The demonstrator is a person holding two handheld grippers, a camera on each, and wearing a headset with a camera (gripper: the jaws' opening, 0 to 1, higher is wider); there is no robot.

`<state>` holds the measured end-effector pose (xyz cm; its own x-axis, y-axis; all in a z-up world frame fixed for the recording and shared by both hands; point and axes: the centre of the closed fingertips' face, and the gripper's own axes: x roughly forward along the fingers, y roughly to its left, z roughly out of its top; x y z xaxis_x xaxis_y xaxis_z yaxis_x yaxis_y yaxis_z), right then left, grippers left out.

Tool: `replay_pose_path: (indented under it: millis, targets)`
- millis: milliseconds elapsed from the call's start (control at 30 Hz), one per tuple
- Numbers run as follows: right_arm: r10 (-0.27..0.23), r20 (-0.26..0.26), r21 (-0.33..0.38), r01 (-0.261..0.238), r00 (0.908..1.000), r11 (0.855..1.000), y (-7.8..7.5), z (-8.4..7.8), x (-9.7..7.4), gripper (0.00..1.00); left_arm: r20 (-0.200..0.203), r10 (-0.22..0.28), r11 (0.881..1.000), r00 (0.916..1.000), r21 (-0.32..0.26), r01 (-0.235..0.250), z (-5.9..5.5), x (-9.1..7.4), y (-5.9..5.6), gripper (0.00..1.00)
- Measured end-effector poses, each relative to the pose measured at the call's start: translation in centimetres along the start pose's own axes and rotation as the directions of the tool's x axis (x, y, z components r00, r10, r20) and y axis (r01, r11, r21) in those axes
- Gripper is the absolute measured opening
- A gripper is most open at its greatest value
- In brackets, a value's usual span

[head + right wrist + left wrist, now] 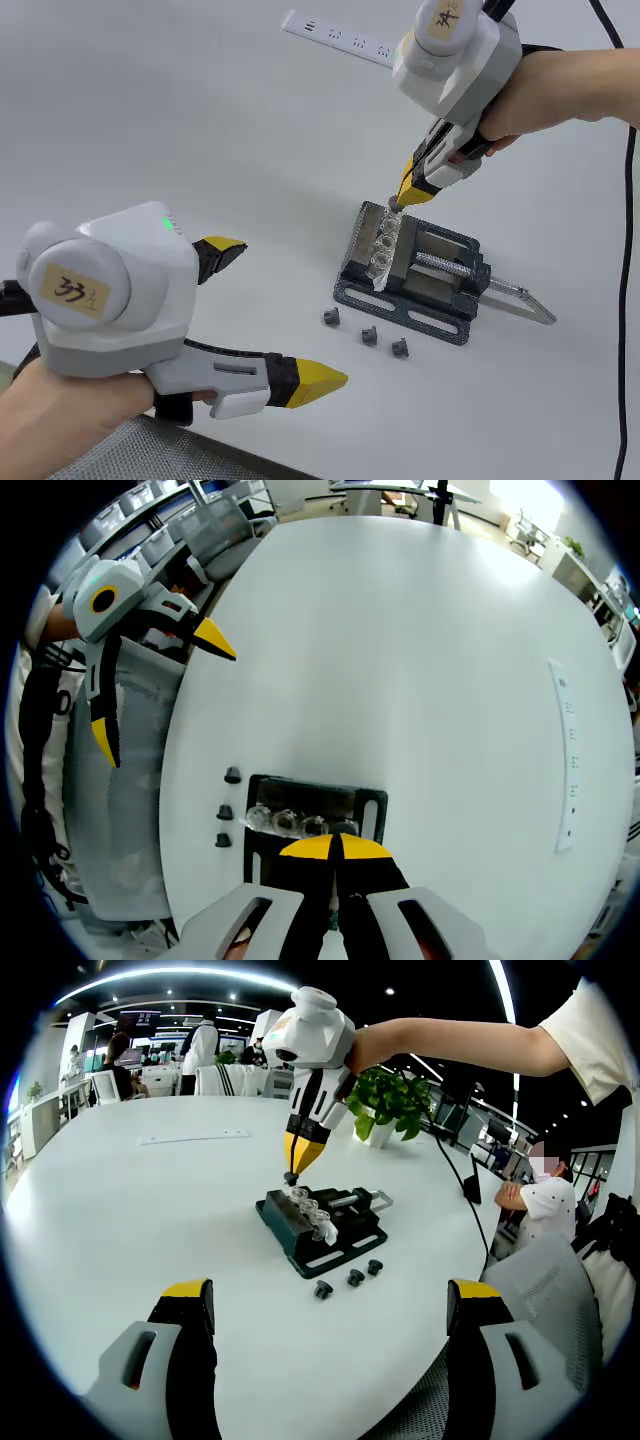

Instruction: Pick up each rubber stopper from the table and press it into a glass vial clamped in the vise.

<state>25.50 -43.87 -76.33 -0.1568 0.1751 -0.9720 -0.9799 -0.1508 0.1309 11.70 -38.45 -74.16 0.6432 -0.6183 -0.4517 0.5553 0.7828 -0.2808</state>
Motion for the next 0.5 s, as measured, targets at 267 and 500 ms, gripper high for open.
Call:
replay_pose_path:
  millis: [267, 500]
  targets:
    - [-0.002, 0.012, 0.013, 0.002, 0.9999, 1.000, 0.00, 0.02, -0.21, 0.00, -0.004, -0.002, 1.000, 1.0000, -0.001, 0.002, -0.18, 0.11, 0.08, 0.96]
    - [0.002, 0.005, 0.014, -0.002, 1.0000, 1.000, -0.04, -0.14, -0.02, 0.00, -0.004, -0.004, 1.000, 1.0000, -0.003, 0.004, -0.18, 0.20, 0.03, 0.96]
